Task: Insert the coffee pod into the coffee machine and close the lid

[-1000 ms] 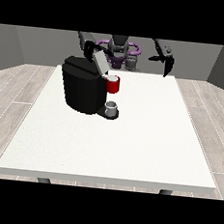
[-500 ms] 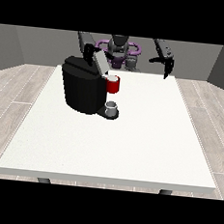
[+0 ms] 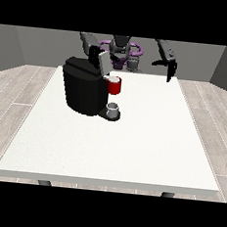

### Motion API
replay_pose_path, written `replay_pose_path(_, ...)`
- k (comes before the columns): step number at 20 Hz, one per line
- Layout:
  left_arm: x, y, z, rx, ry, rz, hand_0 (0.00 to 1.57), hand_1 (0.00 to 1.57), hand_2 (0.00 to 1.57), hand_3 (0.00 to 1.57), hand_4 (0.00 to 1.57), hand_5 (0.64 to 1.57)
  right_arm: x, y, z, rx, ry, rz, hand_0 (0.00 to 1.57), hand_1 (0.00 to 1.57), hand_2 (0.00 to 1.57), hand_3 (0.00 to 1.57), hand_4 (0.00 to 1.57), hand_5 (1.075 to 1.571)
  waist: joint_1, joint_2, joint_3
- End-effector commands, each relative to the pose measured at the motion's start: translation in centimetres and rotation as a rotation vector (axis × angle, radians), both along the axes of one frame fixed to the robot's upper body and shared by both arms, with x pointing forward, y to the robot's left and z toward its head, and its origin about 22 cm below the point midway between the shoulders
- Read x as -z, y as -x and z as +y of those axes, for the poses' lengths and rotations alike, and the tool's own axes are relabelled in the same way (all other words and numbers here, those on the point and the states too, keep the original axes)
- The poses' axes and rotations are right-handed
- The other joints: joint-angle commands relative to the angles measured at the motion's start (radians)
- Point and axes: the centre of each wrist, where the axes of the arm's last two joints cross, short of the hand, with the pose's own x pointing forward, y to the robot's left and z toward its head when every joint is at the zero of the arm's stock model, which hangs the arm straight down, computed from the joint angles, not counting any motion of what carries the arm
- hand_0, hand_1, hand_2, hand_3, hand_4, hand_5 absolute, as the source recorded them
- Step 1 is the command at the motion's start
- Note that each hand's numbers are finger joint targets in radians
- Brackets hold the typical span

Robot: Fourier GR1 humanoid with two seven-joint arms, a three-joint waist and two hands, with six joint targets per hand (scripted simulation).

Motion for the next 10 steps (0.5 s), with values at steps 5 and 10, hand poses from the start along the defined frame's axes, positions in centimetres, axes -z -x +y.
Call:
replay_pose_path(5,-0.7,-1.2,-0.4,0.004,-0.003,0.021,0.0,0.0,0.0,0.0,0.35,1.571,-2.8,-1.8,1.8,-0.041,0.083,0.032,0.0,0.0,0.0,0.0,0.42,1.571,0.036,0.01,0.0052)
replay_pose_path(10,0.3,-0.2,1.7,0.063,0.017,0.043,0.0,0.0,0.0,0.0,0.36,1.571,-3.5,-1.5,4.1,0.002,0.119,0.022,0.0,0.0,0.0,0.0,0.37,1.571,0.075,0.016,0.0045)
